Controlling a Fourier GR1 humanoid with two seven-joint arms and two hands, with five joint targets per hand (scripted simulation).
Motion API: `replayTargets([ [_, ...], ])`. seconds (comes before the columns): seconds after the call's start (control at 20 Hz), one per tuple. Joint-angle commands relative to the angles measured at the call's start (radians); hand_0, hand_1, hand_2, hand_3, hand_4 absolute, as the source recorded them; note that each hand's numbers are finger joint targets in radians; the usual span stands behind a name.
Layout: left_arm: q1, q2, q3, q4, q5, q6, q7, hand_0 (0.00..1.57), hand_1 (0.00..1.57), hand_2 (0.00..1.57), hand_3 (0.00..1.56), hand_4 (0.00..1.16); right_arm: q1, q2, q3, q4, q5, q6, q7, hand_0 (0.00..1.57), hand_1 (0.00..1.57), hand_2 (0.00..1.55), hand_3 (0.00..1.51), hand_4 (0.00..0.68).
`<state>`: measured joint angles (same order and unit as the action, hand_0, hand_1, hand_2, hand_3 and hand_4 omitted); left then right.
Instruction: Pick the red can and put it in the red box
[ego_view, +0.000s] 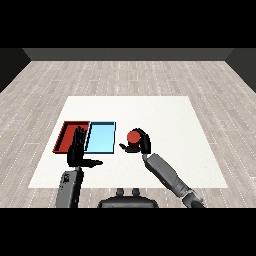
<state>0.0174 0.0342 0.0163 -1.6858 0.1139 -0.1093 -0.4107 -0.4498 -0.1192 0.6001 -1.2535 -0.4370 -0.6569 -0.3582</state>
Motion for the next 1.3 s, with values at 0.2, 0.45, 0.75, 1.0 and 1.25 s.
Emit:
replayTargets([
  [0.2,-0.057,-0.033,-0.168,-0.063,-0.083,0.084,0.181,0.0,0.0,0.0,0.0,0.0,-0.041,-0.023,-0.092,-0.1,0.048,0.061,0.036,1.48,1.48,1.44,1.4,0.631],
  [0.45,-0.051,-0.034,-0.203,-0.052,-0.082,0.12,0.157,0.0,0.0,0.0,0.0,0.0,-0.031,0.024,-0.147,-0.119,0.149,0.098,0.072,1.46,1.46,1.42,1.39,0.633],
  [0.75,-0.154,-0.034,-0.336,-0.013,-0.13,0.248,0.26,0.0,0.0,0.0,0.0,0.0,-0.027,0.026,-0.192,-0.155,0.167,0.146,0.074,1.43,1.43,1.41,1.39,0.629],
  [1.0,-0.211,-0.034,-0.295,0.144,-0.091,0.215,0.206,0.0,0.0,0.0,0.0,0.0,-0.016,0.037,-0.226,-0.209,0.2,0.203,0.09,1.45,1.45,1.43,1.4,0.621],
  [1.25,-0.277,-0.034,-0.455,0.215,-0.069,0.403,0.215,0.0,0.0,0.0,0.0,0.0,0.05,0.094,-0.222,-0.215,0.258,0.203,0.023,1.44,1.44,1.44,1.4,0.624],
])
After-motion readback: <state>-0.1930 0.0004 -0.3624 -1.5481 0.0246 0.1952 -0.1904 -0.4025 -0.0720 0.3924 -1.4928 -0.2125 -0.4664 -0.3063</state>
